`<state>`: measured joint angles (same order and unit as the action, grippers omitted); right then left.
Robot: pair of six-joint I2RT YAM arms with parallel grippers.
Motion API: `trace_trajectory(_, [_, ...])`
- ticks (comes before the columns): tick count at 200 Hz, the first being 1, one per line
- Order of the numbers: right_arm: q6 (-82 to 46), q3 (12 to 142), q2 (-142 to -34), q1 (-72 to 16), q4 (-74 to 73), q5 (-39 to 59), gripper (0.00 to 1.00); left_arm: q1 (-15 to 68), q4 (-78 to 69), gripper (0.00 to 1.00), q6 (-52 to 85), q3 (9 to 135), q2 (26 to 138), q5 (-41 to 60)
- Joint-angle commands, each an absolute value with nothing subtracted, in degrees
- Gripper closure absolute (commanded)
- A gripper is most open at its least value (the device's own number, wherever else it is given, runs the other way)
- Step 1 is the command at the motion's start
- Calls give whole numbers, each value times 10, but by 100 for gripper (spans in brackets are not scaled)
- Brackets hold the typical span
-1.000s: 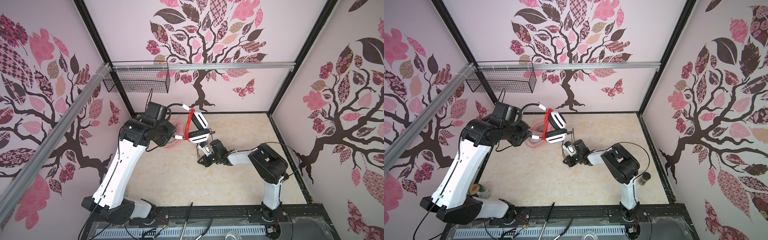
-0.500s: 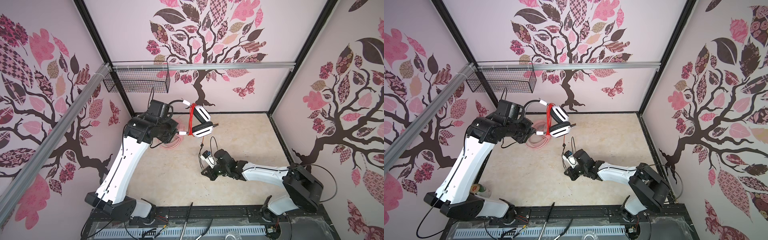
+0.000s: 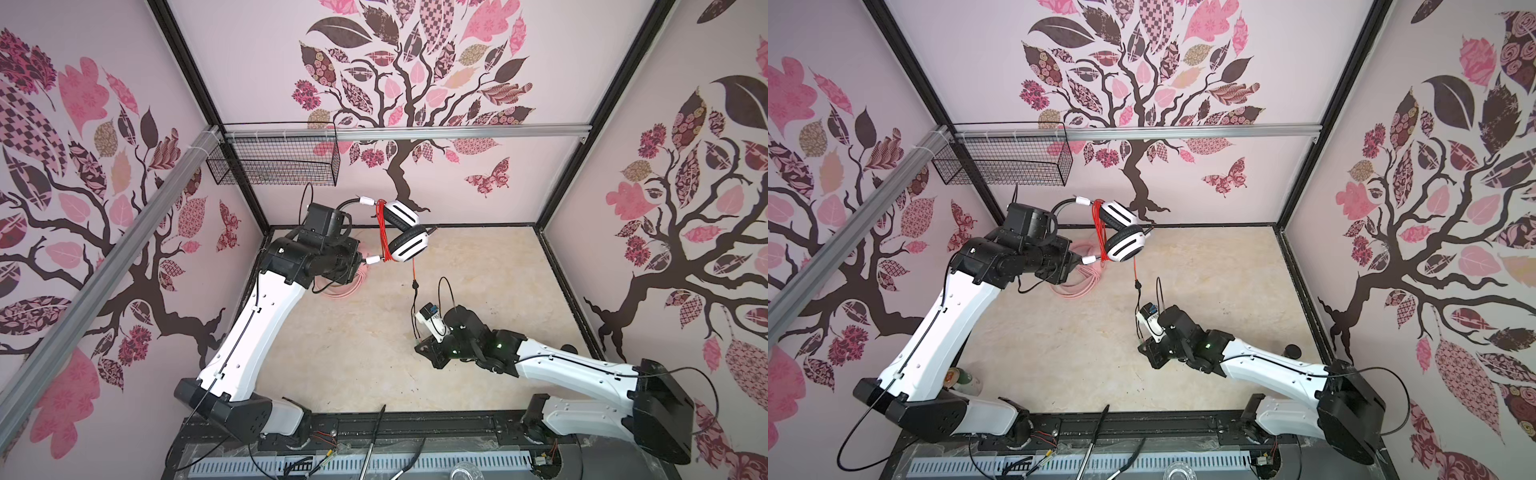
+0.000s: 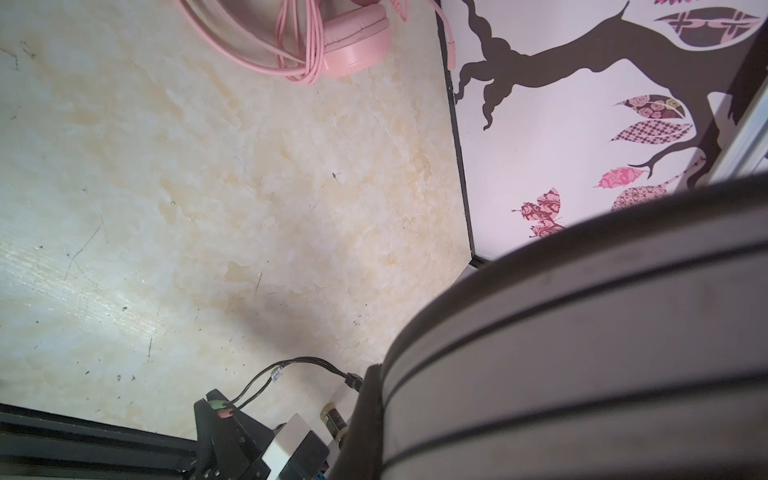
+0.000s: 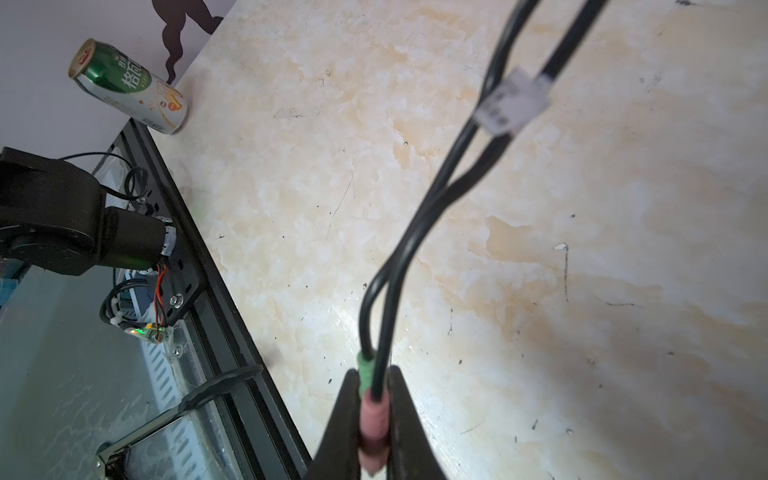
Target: Wrap the headphones
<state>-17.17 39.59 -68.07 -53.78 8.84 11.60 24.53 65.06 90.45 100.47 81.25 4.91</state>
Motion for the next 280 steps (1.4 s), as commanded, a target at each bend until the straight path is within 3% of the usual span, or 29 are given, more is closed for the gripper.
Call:
trace_trajectory(1, [-152, 445, -696, -571, 154, 77, 100, 246, 576, 100, 947, 1002, 803, 83])
trace_trajectory(92, [-129, 542, -796, -674, 184, 79, 100, 246, 541, 100, 954, 975, 846, 122])
trace_trajectory(175, [-109, 595, -725, -688, 303, 56, 100, 246, 628, 100, 866, 973, 839, -127])
trace_trajectory(239, [-109, 601, -649, -688, 281, 148, 100, 249, 619, 100, 852, 928, 841, -169])
trace_trajectory(280, [-101, 652, -634, -688, 292, 157, 100, 255, 611, 100, 850, 876, 823, -160])
